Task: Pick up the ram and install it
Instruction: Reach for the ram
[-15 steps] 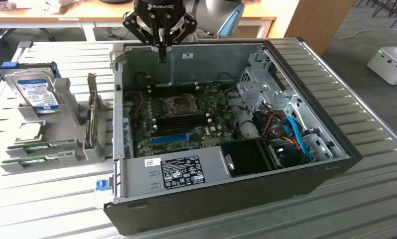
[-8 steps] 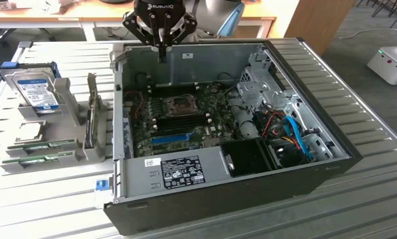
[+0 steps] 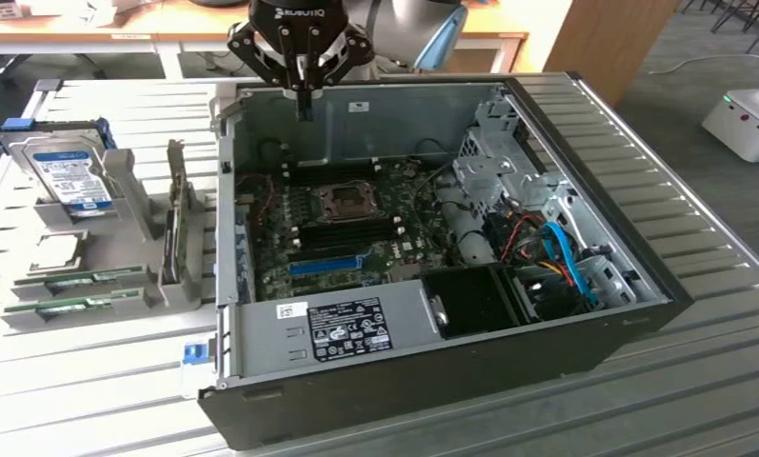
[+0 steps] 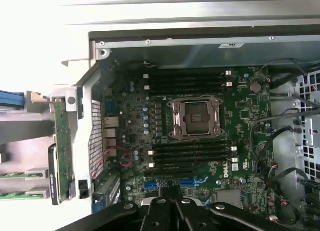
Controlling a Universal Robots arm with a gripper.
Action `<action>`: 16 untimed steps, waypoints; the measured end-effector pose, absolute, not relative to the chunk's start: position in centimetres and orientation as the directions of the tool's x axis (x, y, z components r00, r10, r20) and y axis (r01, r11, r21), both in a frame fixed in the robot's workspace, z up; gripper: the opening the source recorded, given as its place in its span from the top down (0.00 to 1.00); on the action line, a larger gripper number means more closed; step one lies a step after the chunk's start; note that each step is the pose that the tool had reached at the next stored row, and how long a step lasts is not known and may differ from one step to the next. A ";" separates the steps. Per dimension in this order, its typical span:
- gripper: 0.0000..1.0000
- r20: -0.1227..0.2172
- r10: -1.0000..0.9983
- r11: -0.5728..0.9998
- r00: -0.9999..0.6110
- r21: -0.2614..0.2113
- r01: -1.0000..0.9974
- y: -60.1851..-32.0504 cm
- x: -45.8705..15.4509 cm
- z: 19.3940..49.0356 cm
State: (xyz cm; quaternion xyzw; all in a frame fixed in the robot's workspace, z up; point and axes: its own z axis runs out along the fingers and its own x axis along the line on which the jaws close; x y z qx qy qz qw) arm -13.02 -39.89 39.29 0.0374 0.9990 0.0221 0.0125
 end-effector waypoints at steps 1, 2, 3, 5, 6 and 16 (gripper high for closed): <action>0.89 -0.023 0.075 0.996 -0.997 0.045 0.074 -39.9 -13.2 39.3; 0.89 -0.023 0.075 0.996 -0.997 0.045 0.074 -39.9 -13.4 39.3; 0.89 -0.023 0.075 0.996 -0.997 0.045 0.074 -39.9 -13.6 39.3; 0.89 -0.023 0.075 0.996 -0.997 0.045 0.074 -39.9 -13.9 39.3; 0.89 -0.023 0.075 0.996 -0.997 0.045 0.074 -39.9 -14.0 39.3; 0.89 -0.023 0.075 0.996 -0.997 0.045 0.074 -39.9 -15.6 39.2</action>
